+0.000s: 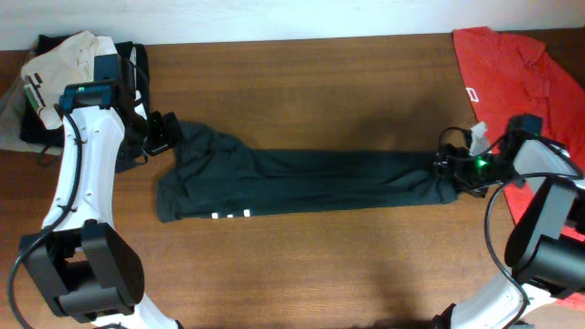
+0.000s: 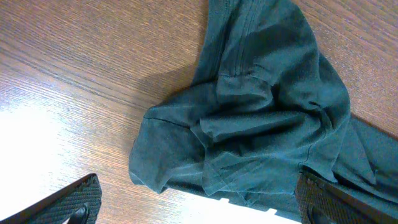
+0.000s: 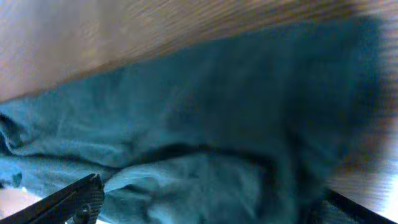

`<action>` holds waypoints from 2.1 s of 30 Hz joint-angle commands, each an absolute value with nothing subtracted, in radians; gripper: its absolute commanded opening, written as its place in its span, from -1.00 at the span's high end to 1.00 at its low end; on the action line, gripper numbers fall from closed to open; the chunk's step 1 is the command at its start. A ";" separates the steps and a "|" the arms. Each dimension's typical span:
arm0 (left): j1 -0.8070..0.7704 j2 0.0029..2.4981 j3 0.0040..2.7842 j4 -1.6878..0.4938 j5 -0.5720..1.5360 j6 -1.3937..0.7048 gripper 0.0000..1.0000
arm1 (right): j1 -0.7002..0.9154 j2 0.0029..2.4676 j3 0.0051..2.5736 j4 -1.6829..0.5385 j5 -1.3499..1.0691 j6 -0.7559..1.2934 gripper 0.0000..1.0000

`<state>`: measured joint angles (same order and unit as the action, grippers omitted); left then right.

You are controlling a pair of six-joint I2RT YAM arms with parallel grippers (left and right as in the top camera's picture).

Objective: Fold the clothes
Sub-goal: 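Fold the right end of the strip leftward with the right gripper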

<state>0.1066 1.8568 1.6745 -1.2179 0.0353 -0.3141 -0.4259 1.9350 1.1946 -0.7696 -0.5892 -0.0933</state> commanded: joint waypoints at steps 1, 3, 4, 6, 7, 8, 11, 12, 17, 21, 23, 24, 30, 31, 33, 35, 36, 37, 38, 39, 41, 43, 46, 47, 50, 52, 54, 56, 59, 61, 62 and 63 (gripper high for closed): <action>0.105 1.856 1.678 -1.222 0.049 -0.314 -0.98 | -0.352 1.972 1.176 -0.774 -0.591 -0.097 -0.99; 0.105 1.856 1.678 -1.223 0.049 -0.314 -0.98 | -0.331 1.972 1.176 -0.773 -0.589 -0.097 -0.77; 0.105 1.856 1.678 -1.224 0.049 -0.314 -0.98 | -0.328 1.972 1.176 -0.773 -0.583 -0.096 -0.52; 0.105 1.856 1.677 -1.227 0.049 -0.314 -0.98 | -0.328 1.972 1.176 -0.774 -0.530 -0.085 0.11; 0.105 1.856 1.677 -1.227 0.049 -0.314 -0.98 | -0.328 1.972 1.176 -0.777 -0.516 -0.081 0.30; 0.105 1.856 1.677 -1.227 0.049 -0.314 -0.98 | -0.329 1.972 1.177 -0.776 -0.503 -0.070 0.47; 0.105 1.856 1.677 -1.226 0.049 -0.314 -0.98 | -0.330 1.972 1.193 -0.783 -0.496 -0.057 0.92; 0.105 1.856 1.677 -1.225 0.049 -0.314 -0.98 | -0.336 1.970 1.212 -0.804 -0.480 -0.039 0.92; 0.105 1.856 1.676 -1.223 0.049 -0.314 -0.98 | -0.382 1.859 1.390 -1.023 -0.458 -0.029 0.92; 0.105 1.856 1.676 -1.222 0.049 -0.315 -0.98 | -0.276 1.773 1.442 -1.101 -0.442 -0.029 0.92; 0.105 1.856 1.676 -1.218 0.049 -0.315 -0.98 | -0.165 1.774 1.433 -1.096 -0.408 -0.012 0.92; 0.105 1.856 1.676 -1.217 0.050 -0.315 -0.98 | -0.117 1.774 1.432 -1.089 -0.381 0.013 0.92; 0.105 1.856 1.676 -1.217 0.050 -0.315 -0.98 | 0.220 1.788 1.430 -0.976 -0.264 0.179 0.92; 0.105 1.856 1.676 -1.218 0.050 -0.315 -0.98 | 0.243 1.796 1.430 -0.965 -0.263 0.190 0.92; 0.105 1.856 1.676 -1.220 0.050 -0.315 -0.98 | 0.279 1.818 1.430 -0.952 -0.259 0.200 0.92; 0.105 1.856 1.676 -1.220 0.050 -0.315 -0.98 | 0.325 1.855 1.430 -0.923 -0.257 0.200 0.91; 0.105 1.856 1.676 -1.220 0.050 -0.315 -0.98 | 0.344 1.871 1.430 -0.910 -0.257 0.200 0.84; 0.105 1.856 1.676 -1.220 0.050 -0.315 -0.98 | 0.352 1.876 1.430 -0.905 -0.257 0.201 0.70; 0.105 1.856 1.676 -1.220 0.050 -0.315 -0.98 | 0.361 1.887 1.430 -0.899 -0.257 0.205 0.42; 0.105 1.856 1.676 -1.221 0.050 -0.315 -0.98 | 0.368 1.898 1.430 -0.893 -0.257 0.208 0.17; 0.105 1.856 1.676 -1.221 0.050 -0.315 -0.98 | 0.382 1.918 1.430 -0.883 -0.258 0.220 0.16; 0.105 1.856 1.676 -1.221 0.050 -0.315 -0.98 | 0.386 1.917 1.434 -0.882 -0.262 0.227 -0.12; 0.105 1.856 1.676 -1.221 0.049 -0.315 -0.98 | 0.355 1.914 1.502 -0.958 -0.261 0.226 -0.22; 0.105 1.856 1.676 -1.220 0.049 -0.314 -0.98 | 0.335 1.914 1.541 -0.999 -0.260 0.226 -0.26; 0.105 1.856 1.676 -1.221 0.049 -0.314 -0.98 | 0.279 1.914 1.623 -1.095 -0.261 0.226 -0.28; 0.105 1.856 1.676 -1.220 0.049 -0.314 -0.98 | 0.272 1.916 1.615 -1.121 -0.260 0.217 -0.27; 0.105 1.856 1.676 -1.220 0.049 -0.315 -0.98 | 0.290 1.918 1.563 -1.102 -0.262 0.219 0.03; 0.105 1.856 1.676 -1.220 0.050 -0.315 -0.98 | 0.324 1.920 1.493 -1.034 -0.314 0.219 0.34; 0.105 1.856 1.676 -1.224 0.050 -0.314 -0.98 | 0.385 1.921 1.388 -0.899 -0.344 0.293 0.39; 0.105 1.856 1.676 -1.227 0.050 -0.315 -0.98 | 0.414 1.922 1.354 -0.834 -0.366 0.305 0.39; 0.105 1.856 1.676 -1.227 0.050 -0.315 -0.98 | 0.434 1.922 1.340 -0.793 -0.394 0.309 0.39; 0.105 1.856 1.676 -1.227 0.050 -0.315 -0.98 | 0.472 1.922 1.325 -0.756 -0.395 0.347 0.39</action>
<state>0.1066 1.8568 1.6741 -1.2255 0.0422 -0.3141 0.4171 1.9202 1.3510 -0.8108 -0.3557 0.2890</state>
